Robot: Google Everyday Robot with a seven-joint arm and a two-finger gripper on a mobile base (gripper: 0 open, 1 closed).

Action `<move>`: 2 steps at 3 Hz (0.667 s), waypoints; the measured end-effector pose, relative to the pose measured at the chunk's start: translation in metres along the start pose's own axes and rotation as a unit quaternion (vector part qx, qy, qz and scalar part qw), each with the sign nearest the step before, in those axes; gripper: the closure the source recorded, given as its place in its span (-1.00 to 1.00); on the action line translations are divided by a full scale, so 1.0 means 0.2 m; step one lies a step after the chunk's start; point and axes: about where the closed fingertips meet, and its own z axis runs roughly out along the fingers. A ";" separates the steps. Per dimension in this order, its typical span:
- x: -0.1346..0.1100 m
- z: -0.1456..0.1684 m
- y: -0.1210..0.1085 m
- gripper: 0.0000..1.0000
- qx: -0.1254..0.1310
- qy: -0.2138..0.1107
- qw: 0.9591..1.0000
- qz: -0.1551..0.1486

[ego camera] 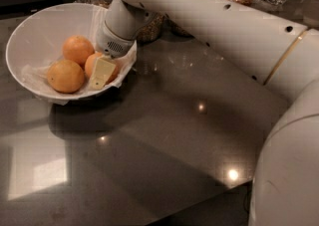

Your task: Pick orange from white bowl

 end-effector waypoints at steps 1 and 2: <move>0.01 0.02 0.00 -0.21 -0.008 -0.001 1.000 0.002; 0.01 0.02 0.00 0.26 -0.008 -0.001 1.000 0.002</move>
Offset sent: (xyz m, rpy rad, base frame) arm 0.0005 0.0018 -0.0045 0.0012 0.0143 0.0062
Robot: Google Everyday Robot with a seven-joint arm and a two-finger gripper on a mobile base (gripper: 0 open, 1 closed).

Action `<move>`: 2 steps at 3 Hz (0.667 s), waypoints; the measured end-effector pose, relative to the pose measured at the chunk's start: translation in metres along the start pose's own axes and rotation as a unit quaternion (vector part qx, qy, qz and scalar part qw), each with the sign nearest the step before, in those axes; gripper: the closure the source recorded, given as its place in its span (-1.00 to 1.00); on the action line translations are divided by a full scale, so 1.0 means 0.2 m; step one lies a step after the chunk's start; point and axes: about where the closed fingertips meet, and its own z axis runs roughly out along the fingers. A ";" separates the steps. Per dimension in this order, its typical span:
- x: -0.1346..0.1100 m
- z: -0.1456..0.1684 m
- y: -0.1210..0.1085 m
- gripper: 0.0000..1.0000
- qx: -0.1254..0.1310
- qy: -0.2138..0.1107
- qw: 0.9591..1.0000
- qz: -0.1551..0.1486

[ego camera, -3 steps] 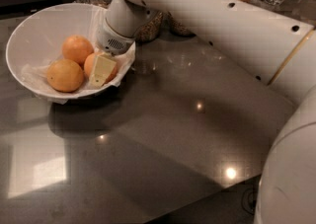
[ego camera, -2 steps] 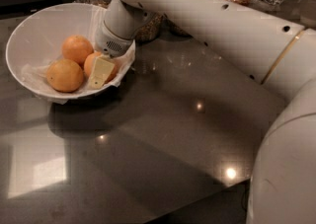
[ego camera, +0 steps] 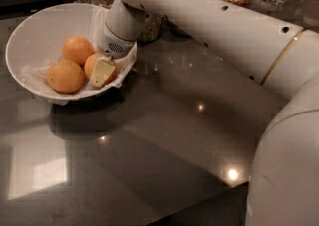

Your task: Pick orange from white bowl

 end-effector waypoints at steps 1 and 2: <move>0.00 0.00 0.00 0.72 -0.001 0.000 1.000 -0.001; -0.05 -0.08 0.05 1.00 -0.005 -0.023 0.999 -0.030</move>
Offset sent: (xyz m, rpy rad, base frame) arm -0.0305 -0.0068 0.0555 0.1167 -0.0720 0.1598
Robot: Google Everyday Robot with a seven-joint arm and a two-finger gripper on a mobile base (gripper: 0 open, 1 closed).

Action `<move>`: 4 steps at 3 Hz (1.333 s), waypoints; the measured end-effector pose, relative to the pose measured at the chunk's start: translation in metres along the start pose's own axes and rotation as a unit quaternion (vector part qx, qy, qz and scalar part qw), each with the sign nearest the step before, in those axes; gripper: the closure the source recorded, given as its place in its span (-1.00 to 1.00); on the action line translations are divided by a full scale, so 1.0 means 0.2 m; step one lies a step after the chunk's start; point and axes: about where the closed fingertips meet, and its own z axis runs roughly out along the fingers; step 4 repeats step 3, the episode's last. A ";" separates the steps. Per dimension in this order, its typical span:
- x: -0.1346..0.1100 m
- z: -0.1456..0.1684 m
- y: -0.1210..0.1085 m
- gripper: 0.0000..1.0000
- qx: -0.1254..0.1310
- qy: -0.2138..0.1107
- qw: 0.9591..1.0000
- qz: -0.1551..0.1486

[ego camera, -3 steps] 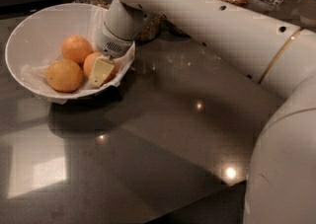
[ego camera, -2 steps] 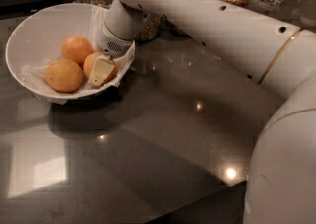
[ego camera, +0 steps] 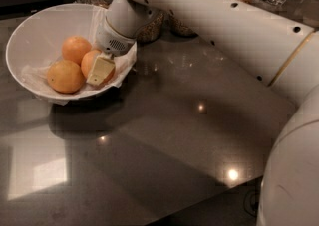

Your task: Pick orange from white bowl

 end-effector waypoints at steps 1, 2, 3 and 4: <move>-0.06 -0.14 0.02 1.00 -0.011 -0.046 0.998 -0.040; -0.10 -0.27 0.02 1.00 -0.030 -0.118 0.990 -0.073; -0.10 -0.27 0.02 1.00 -0.030 -0.118 0.990 -0.073; -0.10 -0.27 0.02 1.00 -0.030 -0.118 0.990 -0.073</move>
Offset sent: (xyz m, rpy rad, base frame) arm -0.0098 -0.0416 0.0818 0.3721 -0.0064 0.2768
